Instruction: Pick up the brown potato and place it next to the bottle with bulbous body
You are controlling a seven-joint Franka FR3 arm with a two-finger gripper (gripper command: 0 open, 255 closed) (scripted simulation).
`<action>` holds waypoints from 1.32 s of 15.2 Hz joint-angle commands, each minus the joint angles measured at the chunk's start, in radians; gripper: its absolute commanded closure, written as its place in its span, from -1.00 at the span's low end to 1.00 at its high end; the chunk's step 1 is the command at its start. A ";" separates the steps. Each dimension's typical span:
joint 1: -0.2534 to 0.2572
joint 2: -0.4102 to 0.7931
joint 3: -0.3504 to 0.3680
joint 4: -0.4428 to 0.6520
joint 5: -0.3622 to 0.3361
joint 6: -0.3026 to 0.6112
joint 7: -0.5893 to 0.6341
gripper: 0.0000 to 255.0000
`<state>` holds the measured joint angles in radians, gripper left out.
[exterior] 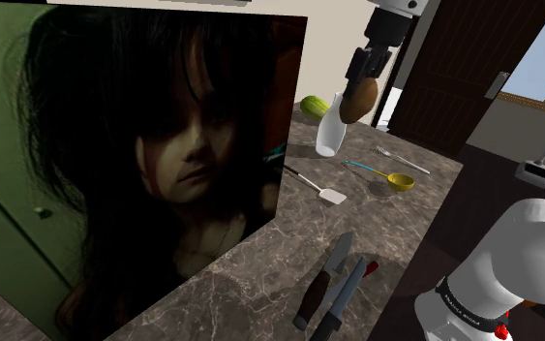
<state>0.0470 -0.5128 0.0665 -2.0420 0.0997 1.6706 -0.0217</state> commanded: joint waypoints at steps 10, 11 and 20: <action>-0.072 0.156 -0.195 0.138 -0.044 -0.002 -0.256 1.00; -0.079 0.176 -0.212 0.158 -0.044 -0.003 -0.280 1.00; -0.096 0.206 -0.251 0.094 -0.045 0.086 -0.341 1.00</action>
<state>-0.0482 -0.3021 -0.1839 -1.9301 0.0554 1.7432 -0.3609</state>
